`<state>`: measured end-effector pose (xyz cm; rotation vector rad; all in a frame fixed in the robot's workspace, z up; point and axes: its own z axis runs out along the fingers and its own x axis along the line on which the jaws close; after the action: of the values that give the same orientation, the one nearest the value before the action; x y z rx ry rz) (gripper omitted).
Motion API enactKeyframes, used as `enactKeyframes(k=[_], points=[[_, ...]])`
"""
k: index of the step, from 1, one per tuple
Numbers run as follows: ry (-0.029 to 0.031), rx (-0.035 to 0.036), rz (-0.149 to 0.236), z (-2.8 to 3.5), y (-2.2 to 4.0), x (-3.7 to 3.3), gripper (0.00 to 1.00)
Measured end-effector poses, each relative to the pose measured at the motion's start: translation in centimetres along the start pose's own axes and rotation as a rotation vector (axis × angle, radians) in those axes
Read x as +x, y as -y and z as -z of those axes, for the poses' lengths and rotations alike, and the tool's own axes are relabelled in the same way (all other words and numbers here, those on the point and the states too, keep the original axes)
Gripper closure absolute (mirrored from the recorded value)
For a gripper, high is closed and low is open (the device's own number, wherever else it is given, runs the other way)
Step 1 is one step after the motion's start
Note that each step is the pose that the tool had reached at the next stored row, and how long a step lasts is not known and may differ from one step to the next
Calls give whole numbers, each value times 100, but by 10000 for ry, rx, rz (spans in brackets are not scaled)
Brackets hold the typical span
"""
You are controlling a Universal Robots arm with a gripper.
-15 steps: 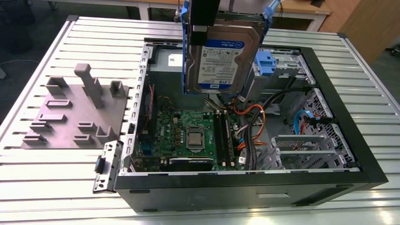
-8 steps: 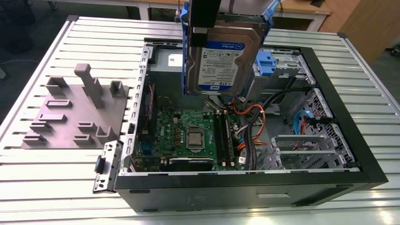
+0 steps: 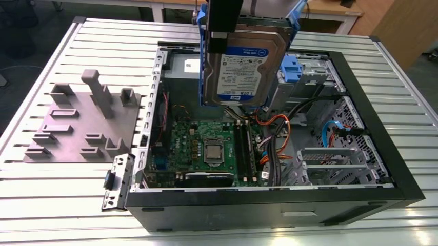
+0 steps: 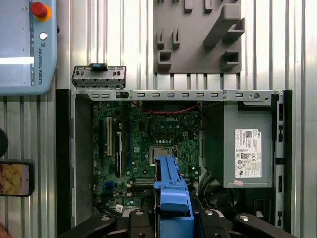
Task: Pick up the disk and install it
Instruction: 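Insert the disk into the insertion slot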
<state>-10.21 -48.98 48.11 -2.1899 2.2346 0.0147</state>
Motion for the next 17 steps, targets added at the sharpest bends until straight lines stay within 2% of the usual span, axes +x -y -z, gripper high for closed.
enactKeyframes(k=[17], points=[[1,0,-1,0,1,72,63]])
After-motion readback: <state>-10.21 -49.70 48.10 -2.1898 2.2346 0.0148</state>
